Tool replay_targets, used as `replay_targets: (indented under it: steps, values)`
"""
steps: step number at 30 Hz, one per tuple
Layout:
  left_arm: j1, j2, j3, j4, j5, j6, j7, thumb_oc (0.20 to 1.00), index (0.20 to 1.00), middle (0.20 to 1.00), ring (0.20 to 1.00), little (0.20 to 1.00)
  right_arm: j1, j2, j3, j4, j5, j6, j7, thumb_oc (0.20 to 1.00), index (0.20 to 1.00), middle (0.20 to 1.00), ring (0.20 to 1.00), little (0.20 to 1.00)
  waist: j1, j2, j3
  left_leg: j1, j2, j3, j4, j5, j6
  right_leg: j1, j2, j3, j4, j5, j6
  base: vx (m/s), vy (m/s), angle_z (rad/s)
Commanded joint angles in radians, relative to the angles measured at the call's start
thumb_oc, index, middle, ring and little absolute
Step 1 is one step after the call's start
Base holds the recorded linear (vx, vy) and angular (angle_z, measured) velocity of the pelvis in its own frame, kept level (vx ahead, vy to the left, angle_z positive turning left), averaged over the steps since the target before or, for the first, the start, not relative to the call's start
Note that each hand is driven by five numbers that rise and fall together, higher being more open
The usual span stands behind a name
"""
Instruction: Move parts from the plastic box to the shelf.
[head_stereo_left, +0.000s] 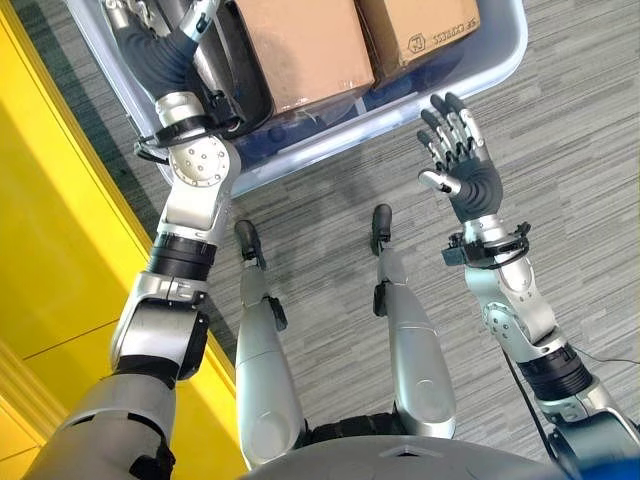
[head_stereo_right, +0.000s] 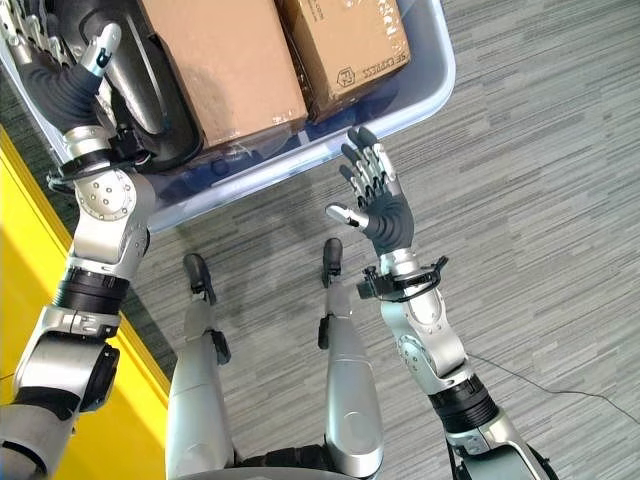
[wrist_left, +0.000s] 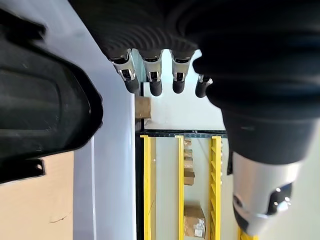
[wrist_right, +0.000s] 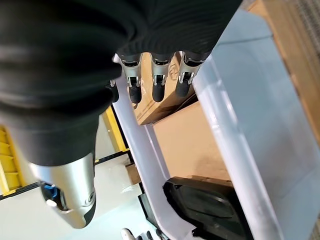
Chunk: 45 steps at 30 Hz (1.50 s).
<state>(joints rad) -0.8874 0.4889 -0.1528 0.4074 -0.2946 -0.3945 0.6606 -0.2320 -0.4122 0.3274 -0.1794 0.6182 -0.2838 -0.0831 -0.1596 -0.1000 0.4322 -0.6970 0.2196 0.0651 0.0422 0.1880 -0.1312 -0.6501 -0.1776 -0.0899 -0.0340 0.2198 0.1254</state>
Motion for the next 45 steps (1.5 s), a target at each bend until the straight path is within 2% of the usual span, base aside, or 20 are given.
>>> replay_targets:
  steps: [1, 6, 7, 8, 9, 11, 14, 21, 23, 25, 30, 33, 41, 45]
  values:
    - [-0.026, 0.034, -0.025, 0.104, -0.050, -0.015, -0.024, 1.000, 1.000, 1.000, 1.000, 1.000, 0.034, -0.020, 0.000, -0.032, 0.028, -0.063, 0.025, 1.000, 1.000, 1.000, 1.000, 1.000, -0.042, 0.018, -0.107, -0.015, 0.023, -0.032, 0.084, -0.080, -0.029, -0.020, -0.108, 0.053, 0.122, -0.080, 0.061, 0.01, -0.015, 0.09]
    - [-0.098, 0.054, -0.065, 0.251, -0.117, 0.008, -0.064, 1.000, 1.000, 1.000, 1.000, 1.000, 0.056, -0.034, 0.009, -0.040, 0.043, -0.057, 0.042, 1.000, 1.000, 1.000, 1.000, 1.000, -0.061, 0.022, -0.124, -0.041, 0.028, -0.030, 0.099, -0.083, -0.035, -0.037, -0.104, 0.056, 0.120, -0.077, 0.062, 0.02, -0.003, 0.02]
    - [-0.107, 0.058, -0.072, 0.274, -0.129, 0.013, -0.074, 1.000, 1.000, 1.000, 1.000, 1.000, 0.062, -0.037, 0.011, -0.041, 0.048, -0.056, 0.045, 1.000, 1.000, 1.000, 1.000, 1.000, -0.063, 0.025, -0.132, -0.033, 0.033, -0.033, 0.103, -0.111, -0.043, -0.029, -0.099, 0.057, 0.122, -0.100, 0.067, 0.00, 0.000, 0.00]
    - [-0.110, 0.059, -0.072, 0.276, -0.131, 0.012, -0.075, 1.000, 1.000, 1.000, 1.000, 1.000, 0.061, -0.037, 0.010, -0.042, 0.048, -0.056, 0.045, 1.000, 1.000, 1.000, 1.000, 1.000, -0.064, 0.022, -0.127, -0.047, 0.028, -0.030, 0.106, -0.085, -0.036, -0.042, -0.103, 0.056, 0.123, -0.078, 0.062, 0.08, -0.006, 0.01]
    - [-0.120, 0.060, -0.080, 0.328, -0.154, 0.025, -0.095, 1.000, 1.000, 1.000, 1.000, 1.000, 0.070, -0.041, 0.012, -0.045, 0.052, -0.054, 0.051, 1.000, 1.000, 1.000, 1.000, 1.000, -0.067, 0.025, -0.135, -0.039, 0.035, -0.033, 0.108, -0.114, -0.043, -0.034, -0.097, 0.060, 0.125, -0.101, 0.067, 0.00, 0.000, 0.00]
    - [-0.168, 0.070, -0.109, 0.422, -0.171, 0.053, -0.120, 1.000, 1.000, 1.000, 1.000, 1.000, 0.084, -0.050, 0.018, -0.051, 0.059, -0.051, 0.062, 1.000, 1.000, 1.000, 1.000, 1.000, -0.079, 0.024, -0.143, -0.051, 0.038, -0.033, 0.118, -0.117, -0.045, -0.051, -0.094, 0.063, 0.128, -0.099, 0.068, 0.04, 0.004, 0.01]
    - [-0.199, 0.063, -0.127, 0.510, -0.184, 0.078, -0.143, 1.000, 1.000, 1.000, 1.000, 1.000, 0.107, -0.061, 0.019, -0.063, 0.073, -0.049, 0.075, 1.000, 1.000, 1.000, 1.000, 1.000, -0.088, 0.022, -0.148, -0.062, 0.040, -0.034, 0.127, -0.121, -0.044, -0.061, -0.091, 0.067, 0.132, -0.100, 0.068, 0.00, 0.000, -0.01]
    - [-0.222, 0.013, -0.095, 0.686, -0.281, 0.137, -0.195, 1.000, 1.000, 1.000, 1.000, 1.000, 0.136, -0.070, 0.026, -0.074, 0.102, -0.041, 0.079, 1.000, 1.000, 1.000, 1.000, 1.000, -0.102, 0.011, -0.147, -0.070, 0.046, -0.033, 0.138, -0.125, -0.044, -0.072, -0.087, 0.068, 0.136, -0.097, 0.068, 0.00, -0.001, -0.02]
    - [-0.226, 0.013, -0.131, 0.712, -0.190, 0.183, -0.201, 1.000, 1.000, 1.000, 1.000, 1.000, 0.141, -0.072, 0.025, -0.080, 0.104, -0.039, 0.083, 1.000, 1.000, 1.000, 1.000, 1.000, -0.105, 0.007, -0.146, -0.068, 0.046, -0.029, 0.135, -0.123, -0.045, -0.072, -0.086, 0.068, 0.134, -0.093, 0.069, 0.00, 0.000, 0.00]
    - [-0.227, 0.004, -0.156, 0.711, -0.127, 0.198, -0.202, 1.000, 1.000, 1.000, 1.000, 1.000, 0.144, -0.074, 0.021, -0.079, 0.106, -0.038, 0.087, 1.000, 1.000, 1.000, 1.000, 1.000, -0.105, 0.006, -0.143, -0.065, 0.046, -0.027, 0.135, -0.122, -0.044, -0.069, -0.087, 0.069, 0.135, -0.092, 0.067, 0.00, 0.000, 0.00]
    - [-0.258, -0.021, -0.329, 0.719, 0.200, 0.277, -0.239, 1.000, 1.000, 1.000, 1.000, 1.000, 0.126, -0.090, 0.016, -0.079, 0.098, -0.040, 0.103, 1.000, 1.000, 1.000, 1.000, 1.000, -0.108, 0.006, -0.135, -0.060, 0.046, -0.025, 0.134, -0.115, -0.043, -0.066, -0.088, 0.068, 0.139, -0.089, 0.066, 0.00, 0.000, 0.00]
    - [-0.269, -0.038, -0.397, 0.736, 0.327, 0.311, -0.266, 1.000, 1.000, 1.000, 1.000, 1.000, 0.119, -0.091, 0.021, -0.078, 0.103, -0.033, 0.120, 1.000, 1.000, 1.000, 1.000, 1.000, -0.107, 0.007, -0.130, -0.049, 0.047, -0.020, 0.134, -0.118, -0.042, -0.062, -0.089, 0.069, 0.141, -0.090, 0.067, 0.00, 0.000, 0.00]
    - [-0.248, -0.066, -0.524, 0.731, 0.598, 0.344, -0.341, 1.000, 1.000, 1.000, 1.000, 1.000, 0.097, -0.104, 0.010, -0.072, 0.102, -0.021, 0.142, 1.000, 1.000, 1.000, 1.000, 1.000, -0.105, 0.014, -0.118, -0.016, 0.047, -0.006, 0.127, -0.121, -0.041, -0.038, -0.089, 0.076, 0.140, -0.095, 0.067, 0.00, 0.000, 0.00]
    - [-0.228, -0.051, -0.549, 0.714, 0.655, 0.340, -0.363, 1.000, 1.000, 1.000, 1.000, 1.000, 0.080, -0.109, 0.002, -0.066, 0.100, -0.024, 0.148, 1.000, 1.000, 1.000, 1.000, 1.000, -0.101, 0.022, -0.114, 0.000, 0.047, 0.000, 0.122, -0.123, -0.041, -0.026, -0.092, 0.078, 0.140, -0.099, 0.068, 0.00, 0.009, -0.07]
